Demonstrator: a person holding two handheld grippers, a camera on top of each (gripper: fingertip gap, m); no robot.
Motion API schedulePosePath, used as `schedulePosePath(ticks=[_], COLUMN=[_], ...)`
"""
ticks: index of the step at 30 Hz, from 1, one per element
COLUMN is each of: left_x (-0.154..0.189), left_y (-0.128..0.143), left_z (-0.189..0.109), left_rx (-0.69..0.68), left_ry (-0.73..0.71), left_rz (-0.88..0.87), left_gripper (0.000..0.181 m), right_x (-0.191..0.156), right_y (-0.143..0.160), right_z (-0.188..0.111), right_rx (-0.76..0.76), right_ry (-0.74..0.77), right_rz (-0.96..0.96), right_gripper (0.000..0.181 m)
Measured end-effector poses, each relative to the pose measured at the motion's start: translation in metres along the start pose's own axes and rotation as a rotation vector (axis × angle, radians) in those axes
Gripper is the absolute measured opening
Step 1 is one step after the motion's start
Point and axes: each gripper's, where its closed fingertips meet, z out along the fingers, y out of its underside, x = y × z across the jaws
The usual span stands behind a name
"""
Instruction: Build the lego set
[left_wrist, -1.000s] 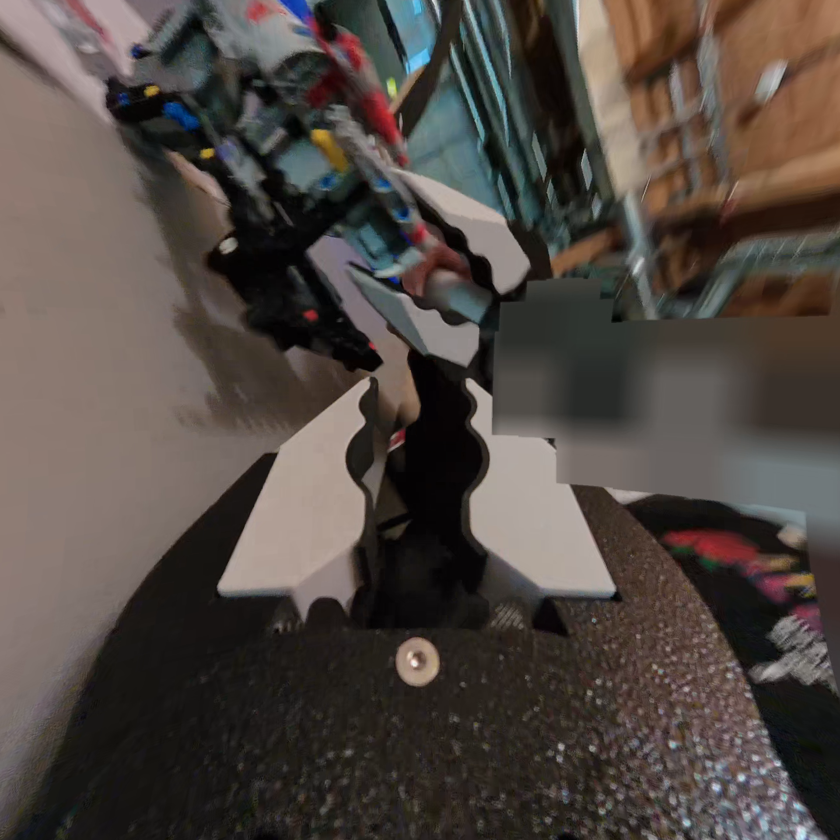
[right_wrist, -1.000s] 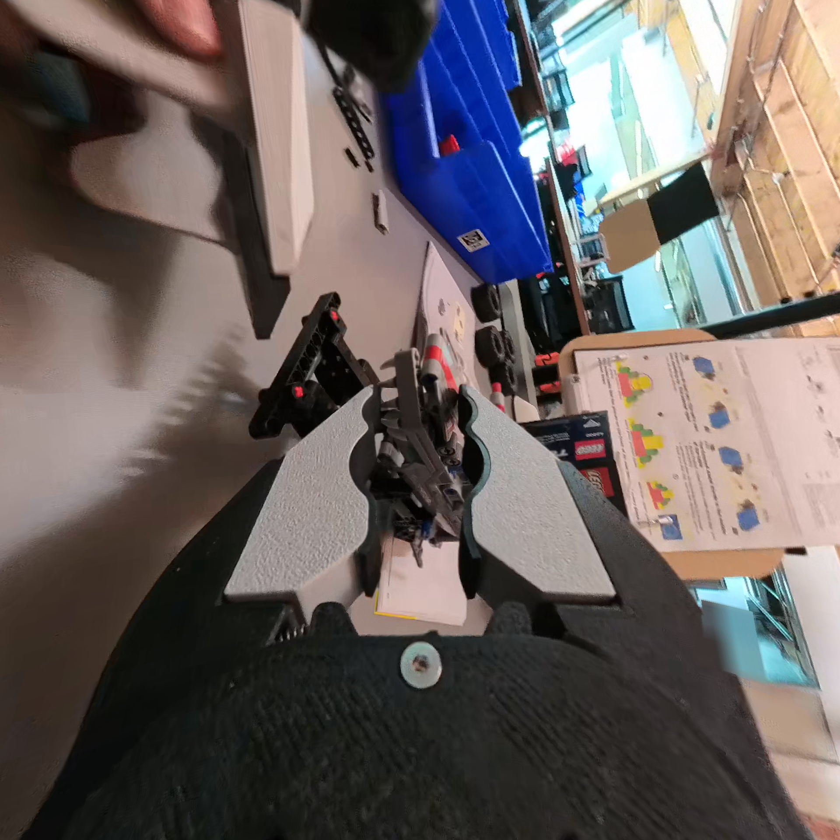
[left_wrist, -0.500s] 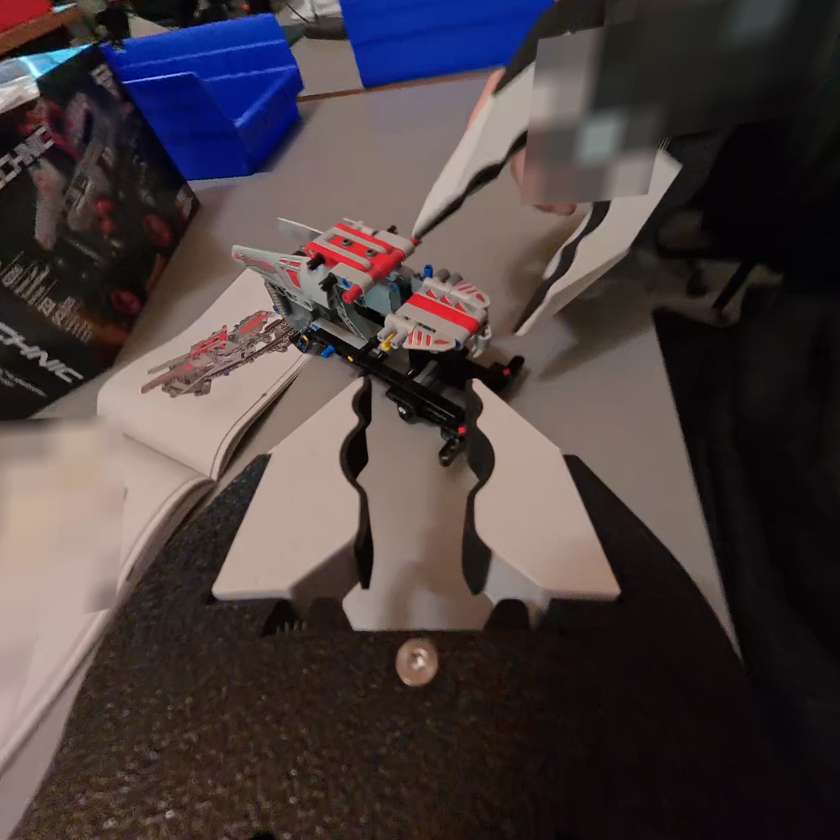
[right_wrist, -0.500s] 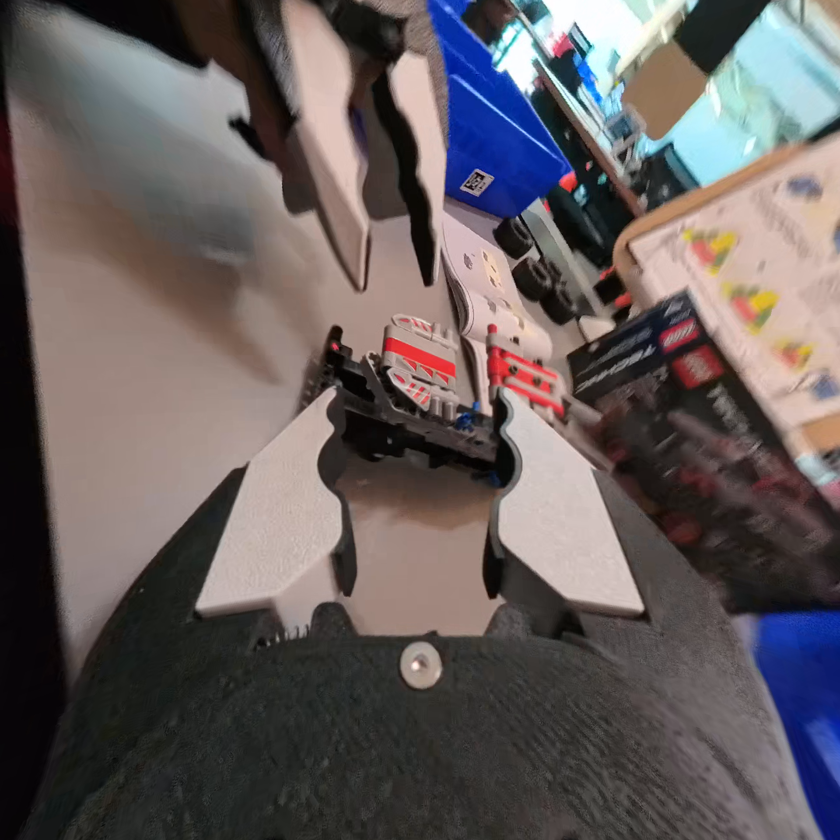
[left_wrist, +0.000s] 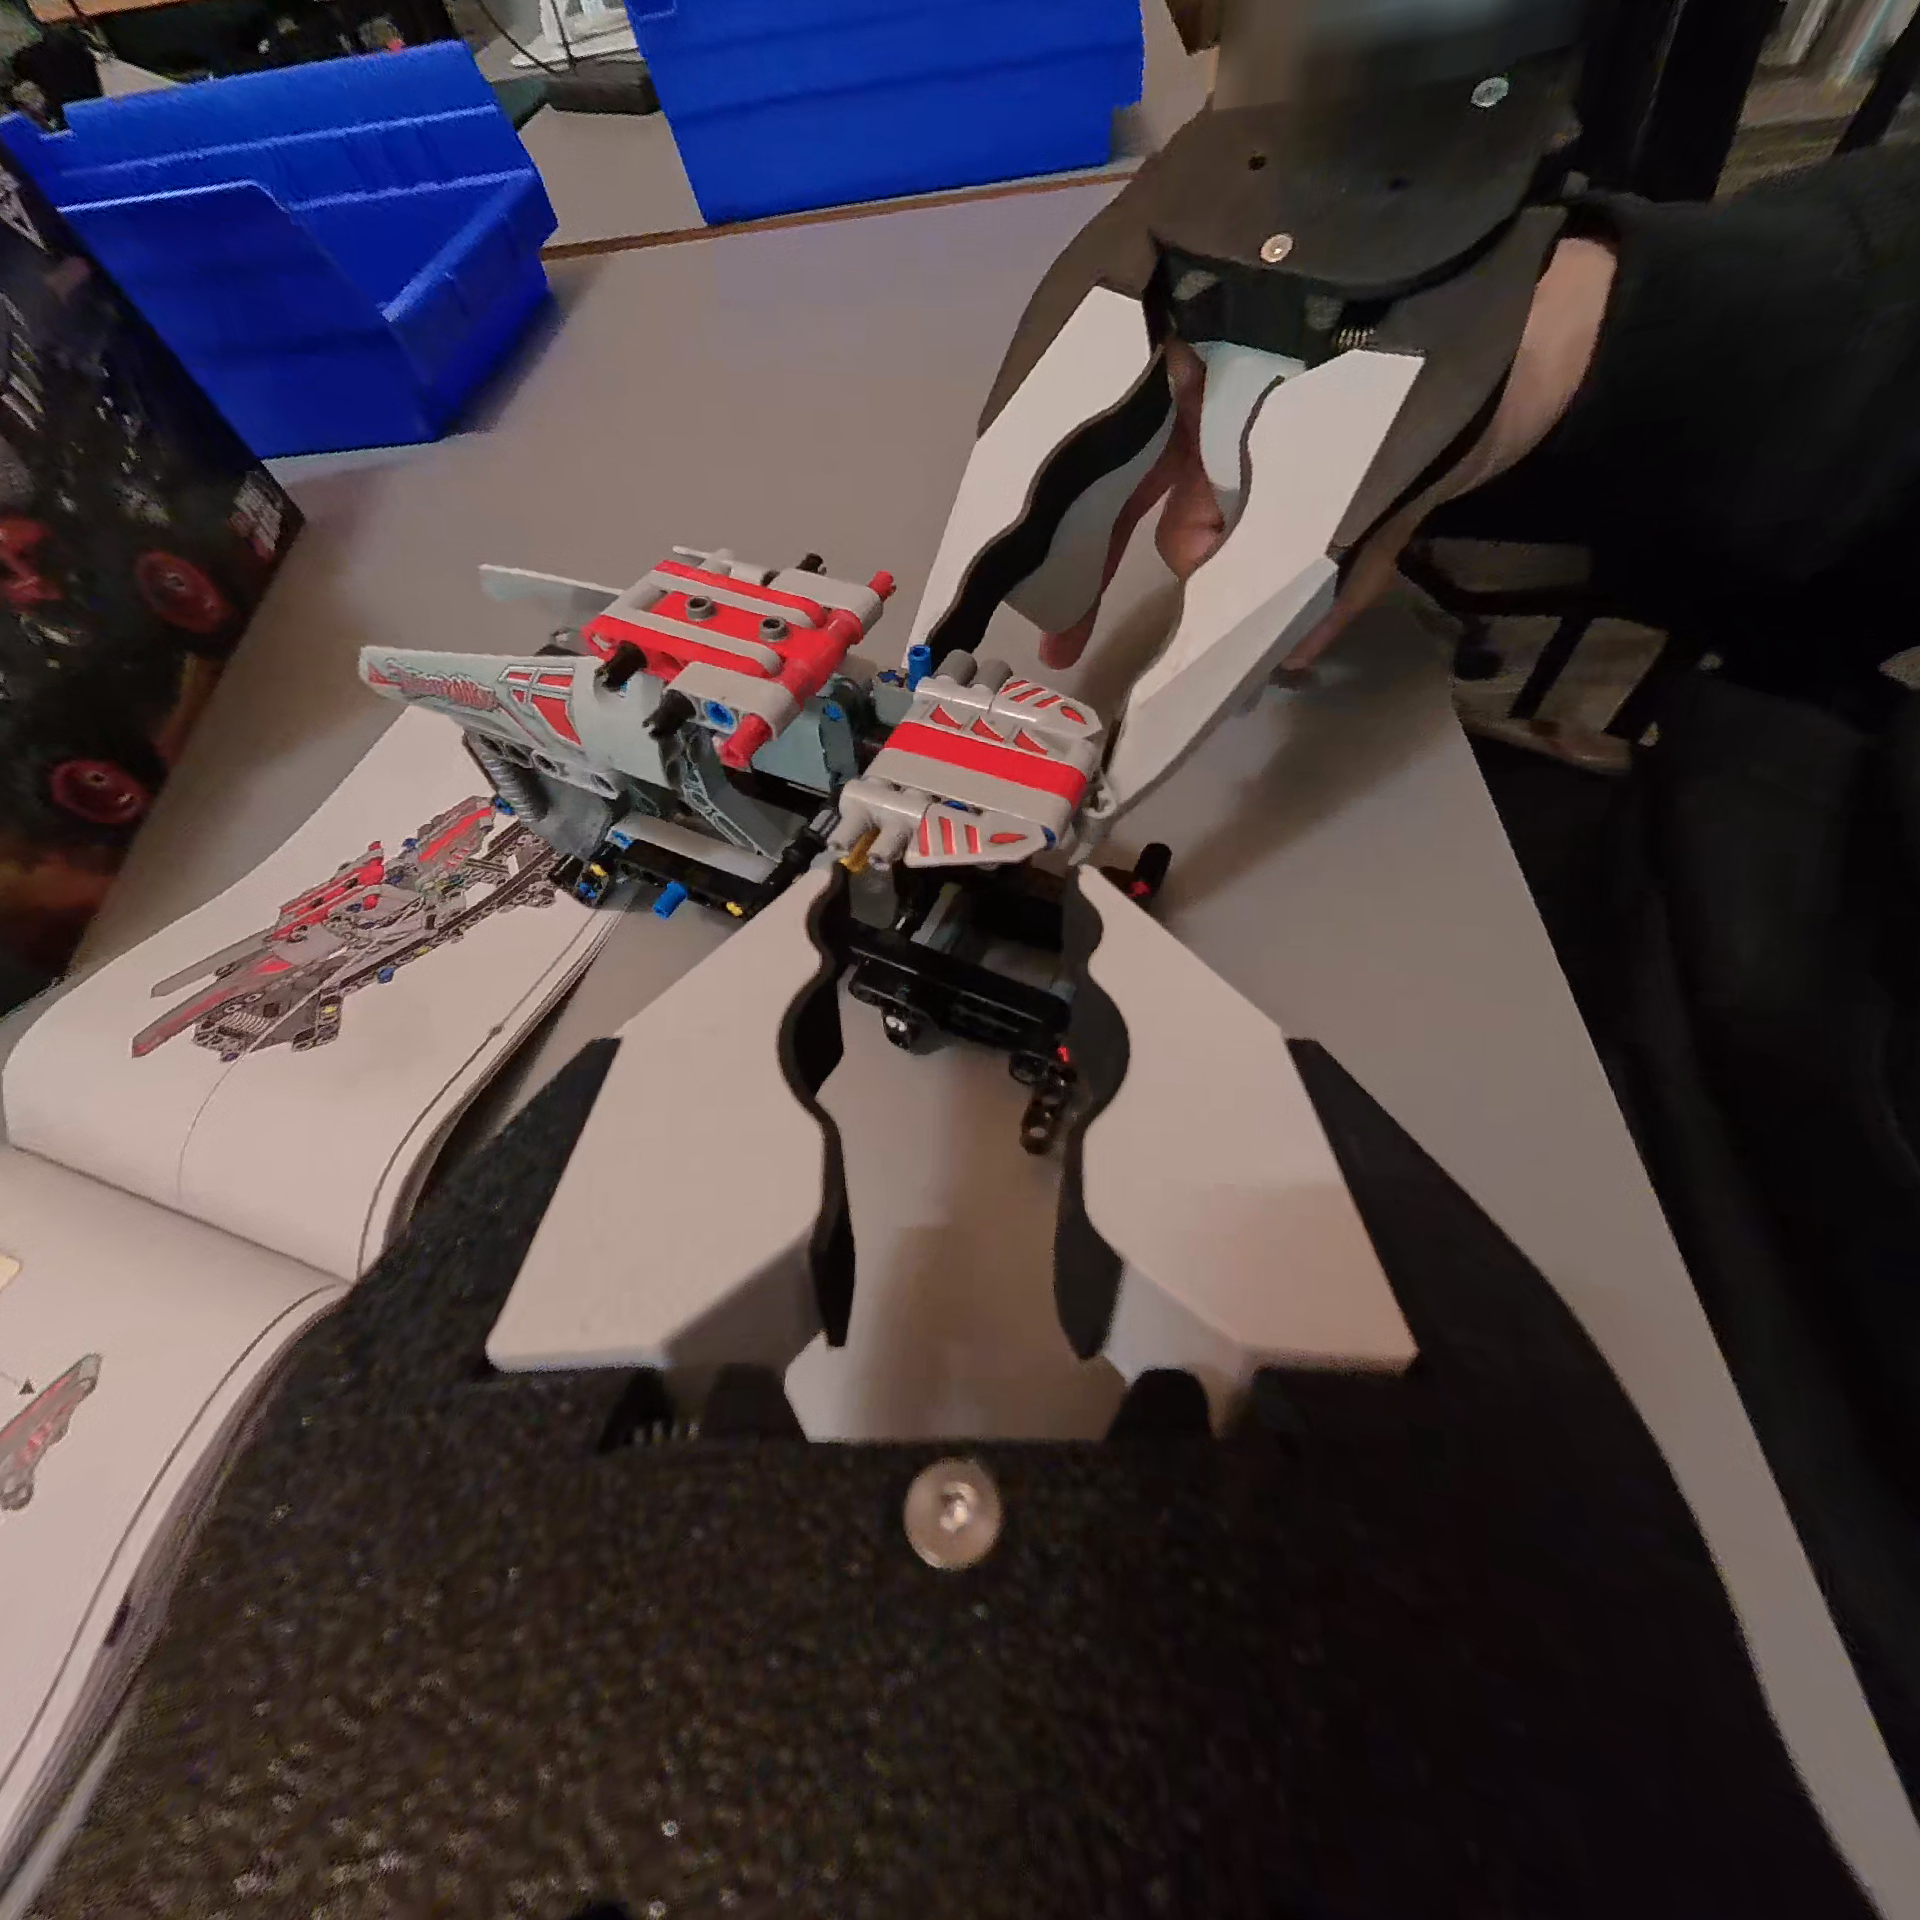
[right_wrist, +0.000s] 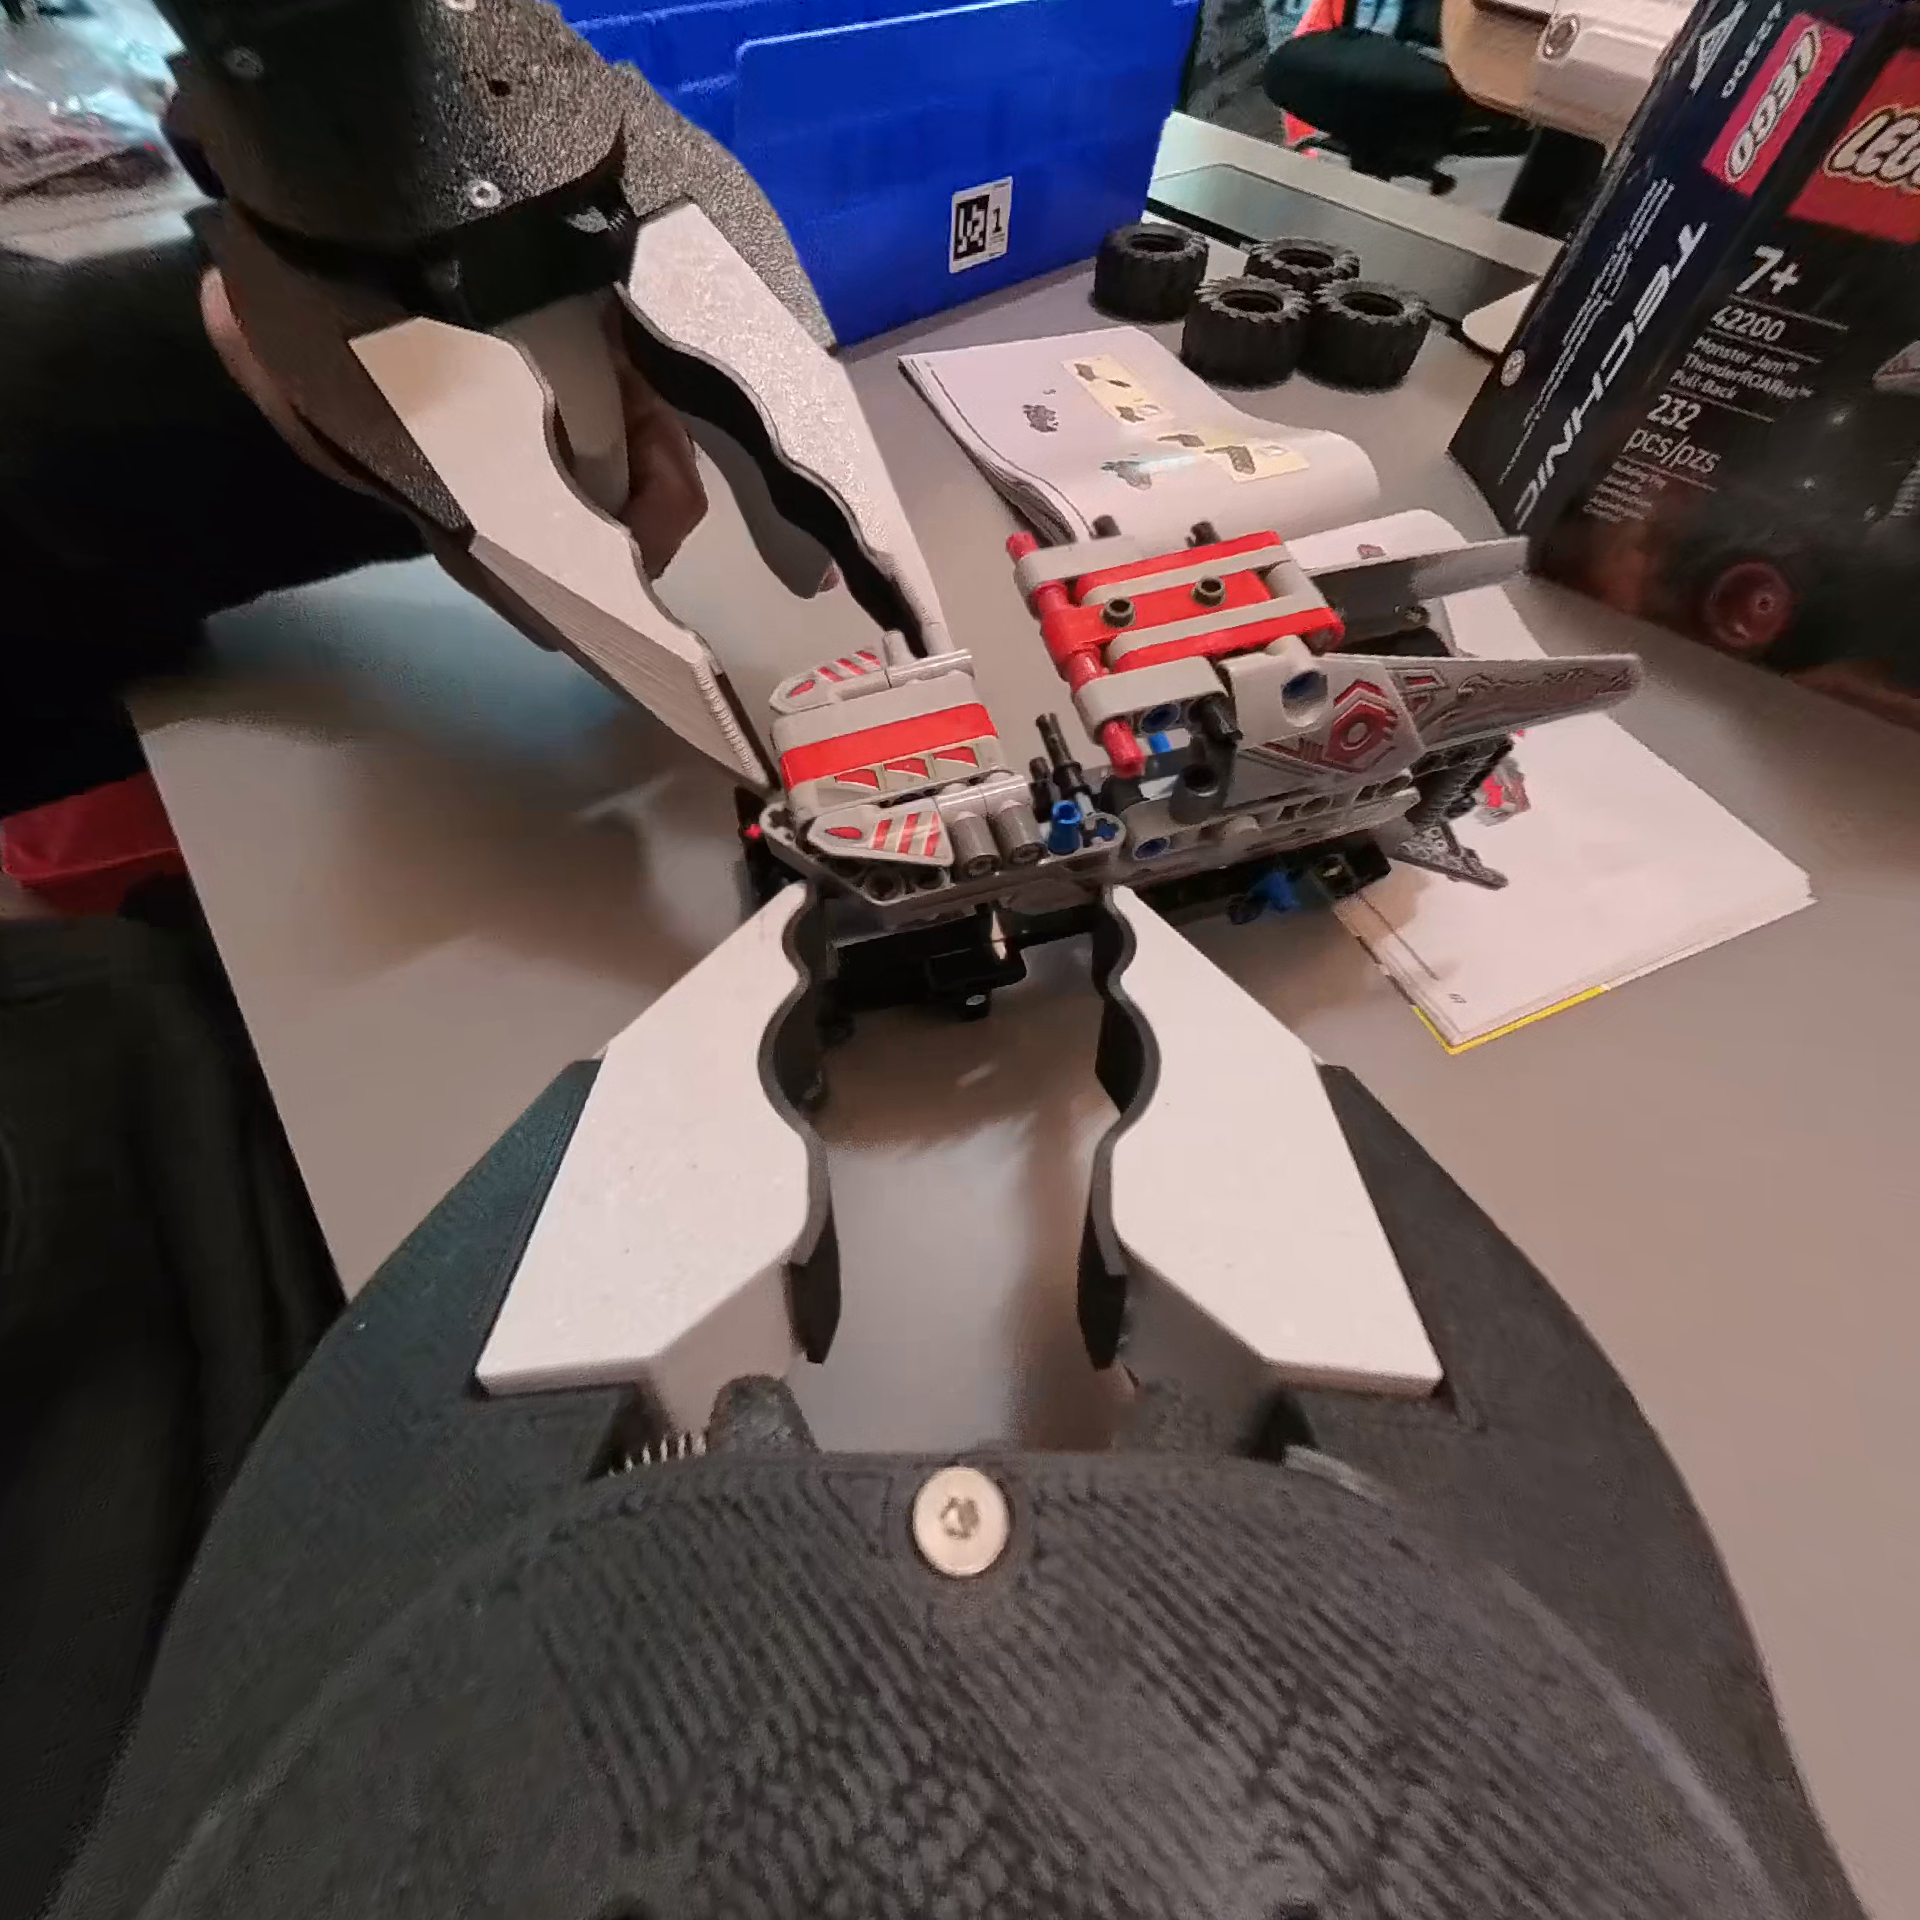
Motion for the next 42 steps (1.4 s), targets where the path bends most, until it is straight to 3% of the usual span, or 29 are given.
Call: schedulePosePath(ticks=[8, 12, 19, 25, 34, 38, 42], left_x=[0.012, 0.011, 0.014, 0.015, 0.014, 0.011, -0.005], left_y=[-0.029, -0.023, -0.004, -0.009, -0.017, -0.011, -0.014], left_z=[0.033, 0.037, 0.026, 0.03, 0.048, 0.034, -0.013], left_rx=[0.091, 0.057, -0.005, 0.008, 0.02, 0.0, -0.006], left_ry=[-0.047, -0.083, -0.122, -0.122, -0.112, -0.14, -0.254], left_rz=[-0.063, -0.045, -0.052, -0.066, -0.094, -0.091, -0.048], left_gripper=[0.035, 0.034, 0.034, 0.031, 0.03, 0.031, 0.031], right_x=[0.022, 0.019, 0.005, 0.011, 0.033, 0.032, 0.041], right_y=[0.012, 0.013, 0.01, 0.012, 0.016, 0.016, 0.009], right_z=[-0.035, -0.031, -0.019, -0.014, -0.028, -0.026, -0.04], right_rx=[-0.065, -0.025, 0.01, -0.029, -0.074, -0.053, -0.027], right_ry=[-0.09, -0.152, -0.092, -0.044, -0.162, -0.149, -0.087], right_rz=[-0.169, -0.12, 0.042, -0.04, -0.138, -0.084, -0.044], right_gripper=[0.049, 0.048, 0.059, 0.057, 0.056, 0.059, 0.069])
